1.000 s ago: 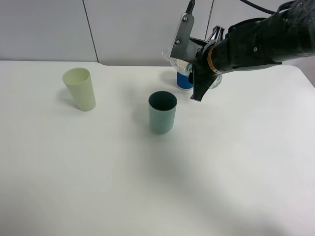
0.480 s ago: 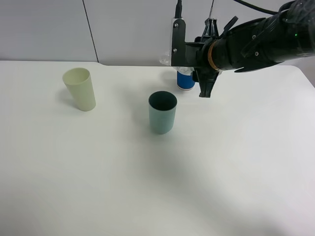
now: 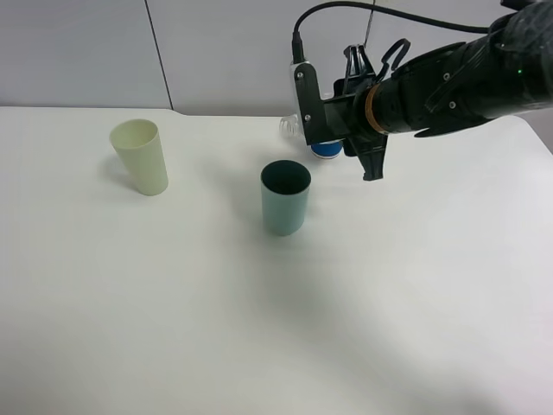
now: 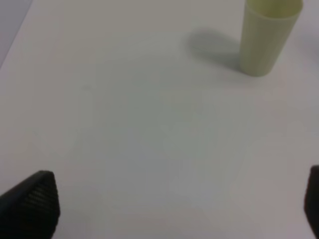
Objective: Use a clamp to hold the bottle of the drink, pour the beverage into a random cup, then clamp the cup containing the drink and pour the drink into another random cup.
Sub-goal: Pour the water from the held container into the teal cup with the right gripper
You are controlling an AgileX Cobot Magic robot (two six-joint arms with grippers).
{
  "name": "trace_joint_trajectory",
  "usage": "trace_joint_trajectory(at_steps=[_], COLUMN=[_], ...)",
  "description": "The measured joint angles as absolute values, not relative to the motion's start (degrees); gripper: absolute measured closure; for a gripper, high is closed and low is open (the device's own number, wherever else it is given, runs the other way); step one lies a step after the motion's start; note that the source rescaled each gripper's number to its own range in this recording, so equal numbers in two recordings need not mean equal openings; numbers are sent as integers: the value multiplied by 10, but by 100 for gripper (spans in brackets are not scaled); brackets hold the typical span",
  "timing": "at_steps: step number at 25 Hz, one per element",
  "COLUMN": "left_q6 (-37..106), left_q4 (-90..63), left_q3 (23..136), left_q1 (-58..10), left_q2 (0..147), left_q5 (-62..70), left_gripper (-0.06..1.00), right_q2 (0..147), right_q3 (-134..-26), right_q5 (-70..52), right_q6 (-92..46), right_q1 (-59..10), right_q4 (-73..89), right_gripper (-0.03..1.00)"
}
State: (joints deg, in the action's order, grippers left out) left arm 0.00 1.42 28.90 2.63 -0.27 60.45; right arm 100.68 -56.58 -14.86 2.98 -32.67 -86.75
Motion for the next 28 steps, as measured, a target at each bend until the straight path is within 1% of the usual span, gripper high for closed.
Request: trace_joint_trajectory(at_steps=[7,14,28], left_q6=[0,0,0], left_q4=[14,14,14], left_q3=[289,289,289], left_q1=[26,26,26], left_q2=[-3,-3,-3], left_q5=[604,604,604], left_gripper=[-6,-6,-6], right_q2=[1007,1007,1007], right_q3=[-566,-565,-565], right_q5=[-150,-161,-161], right_q6=[-21,-28,-41], right_q1=[-327,-327,-327], right_q4=[-890,-935,-965], right_gripper=[97,97,97])
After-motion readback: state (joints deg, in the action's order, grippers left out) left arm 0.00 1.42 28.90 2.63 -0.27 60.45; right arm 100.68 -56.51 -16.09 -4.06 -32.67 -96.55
